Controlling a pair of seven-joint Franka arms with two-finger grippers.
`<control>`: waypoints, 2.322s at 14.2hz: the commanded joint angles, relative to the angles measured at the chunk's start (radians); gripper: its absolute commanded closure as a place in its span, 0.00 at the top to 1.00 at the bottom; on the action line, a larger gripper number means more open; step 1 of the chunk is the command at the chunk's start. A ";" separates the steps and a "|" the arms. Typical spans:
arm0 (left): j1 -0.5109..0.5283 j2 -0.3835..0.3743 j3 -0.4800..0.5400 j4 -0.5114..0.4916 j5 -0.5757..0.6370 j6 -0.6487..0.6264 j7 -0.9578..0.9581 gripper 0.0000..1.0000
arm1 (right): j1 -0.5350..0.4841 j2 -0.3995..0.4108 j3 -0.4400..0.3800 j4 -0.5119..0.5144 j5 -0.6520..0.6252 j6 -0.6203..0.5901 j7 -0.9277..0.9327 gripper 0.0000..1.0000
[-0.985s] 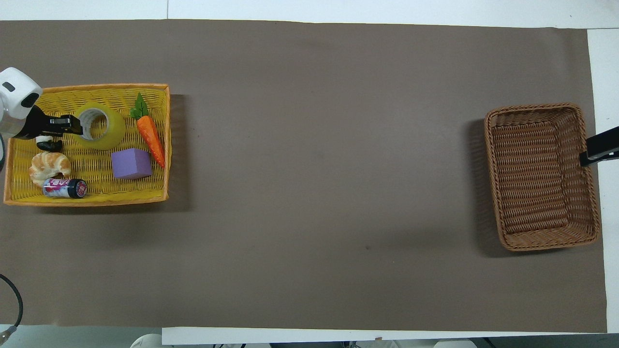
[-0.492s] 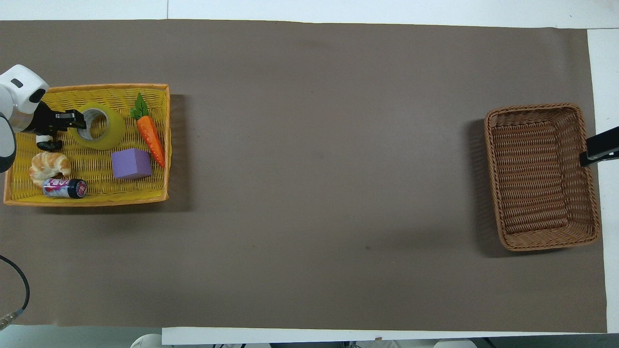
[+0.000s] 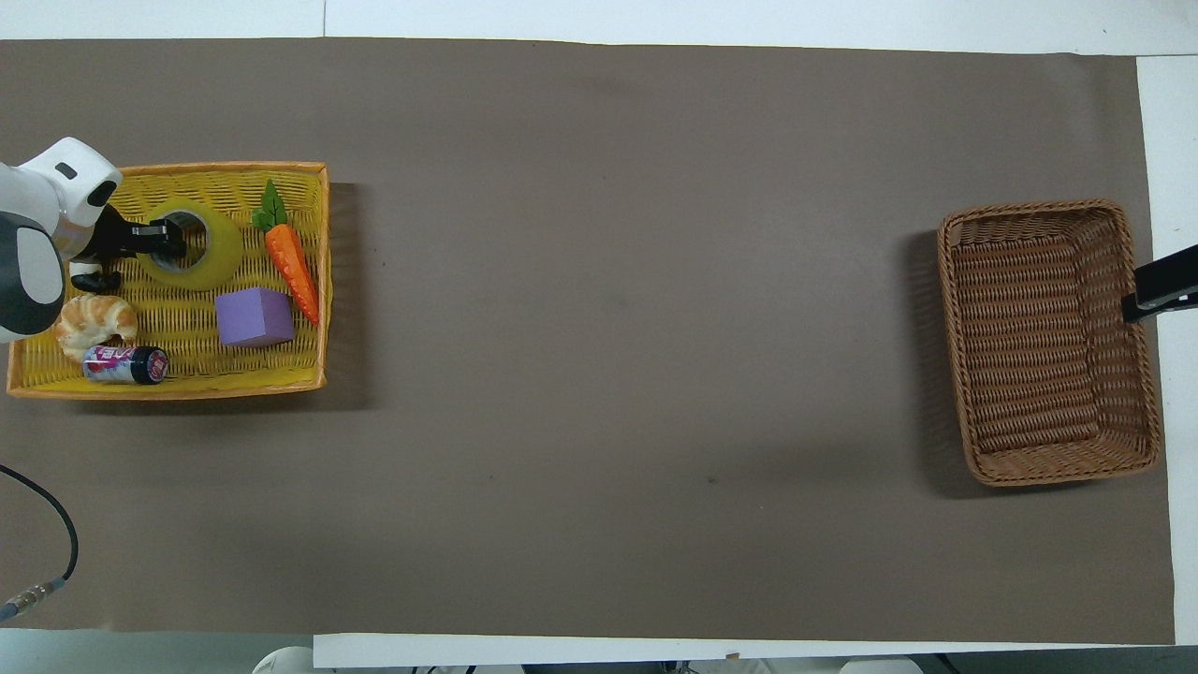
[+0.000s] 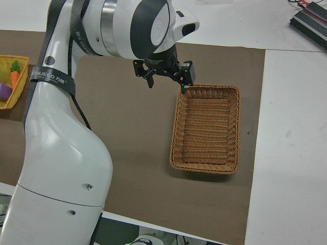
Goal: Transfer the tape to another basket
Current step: 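Lift the tape roll with the left gripper toward the table center, then hold the tape with the left gripper while the right gripper reaches it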
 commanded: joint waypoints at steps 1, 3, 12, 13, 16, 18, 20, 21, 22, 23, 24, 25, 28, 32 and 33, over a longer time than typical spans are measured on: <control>0.010 0.006 -0.004 -0.014 0.004 0.022 -0.008 0.06 | -0.001 -0.025 0.002 -0.028 -0.009 0.009 -0.022 1.00; 0.021 0.004 -0.004 -0.008 0.002 0.014 -0.008 0.00 | -0.001 -0.025 0.002 -0.028 -0.009 0.009 -0.022 1.00; -0.098 -0.104 -0.013 0.331 -0.030 -0.531 -0.143 0.00 | -0.001 -0.025 0.004 -0.028 -0.009 0.009 -0.022 1.00; -0.135 -0.109 -0.023 0.360 -0.047 -0.623 -0.163 0.00 | -0.001 -0.025 0.004 -0.028 -0.009 0.009 -0.023 1.00; -0.336 -0.175 -0.028 0.376 -0.064 -0.712 -0.418 0.00 | -0.001 -0.025 0.002 -0.028 -0.009 0.009 -0.022 1.00; -0.494 -0.186 -0.027 0.423 -0.119 -0.704 -0.625 0.00 | -0.001 -0.025 0.004 -0.028 -0.009 0.008 -0.023 1.00; -0.551 -0.174 -0.027 0.503 -0.176 -0.690 -0.738 0.00 | 0.000 -0.026 0.010 -0.028 -0.009 -0.041 -0.022 1.00; -0.563 -0.174 -0.027 0.502 -0.173 -0.682 -0.737 0.00 | -0.001 -0.026 0.010 -0.023 -0.009 -0.058 -0.028 1.00; -0.568 -0.174 -0.028 0.499 -0.173 -0.669 -0.732 0.00 | -0.009 -0.026 0.010 -0.026 0.023 -0.060 -0.051 1.00; -0.568 -0.174 -0.028 0.497 -0.176 -0.666 -0.731 0.00 | -0.017 -0.026 0.001 -0.028 0.131 -0.050 -0.099 1.00; -0.570 -0.174 -0.028 0.497 -0.179 -0.658 -0.732 0.00 | -0.039 -0.025 -0.001 -0.031 0.247 -0.032 -0.118 1.00; -0.570 -0.174 -0.028 0.496 -0.180 -0.649 -0.734 0.00 | -0.044 -0.025 0.001 -0.051 0.347 -0.008 -0.114 1.00; -0.563 -0.177 -0.027 0.488 -0.176 -0.649 -0.731 0.00 | -0.029 -0.028 0.012 -0.150 0.700 0.141 -0.111 1.00; -0.559 -0.183 -0.025 0.467 -0.174 -0.644 -0.728 0.00 | 0.116 0.027 0.013 -0.278 1.070 0.379 -0.127 1.00; -0.557 -0.186 -0.025 0.457 -0.174 -0.643 -0.720 0.00 | 0.150 0.064 0.013 -0.282 1.133 0.414 -0.132 1.00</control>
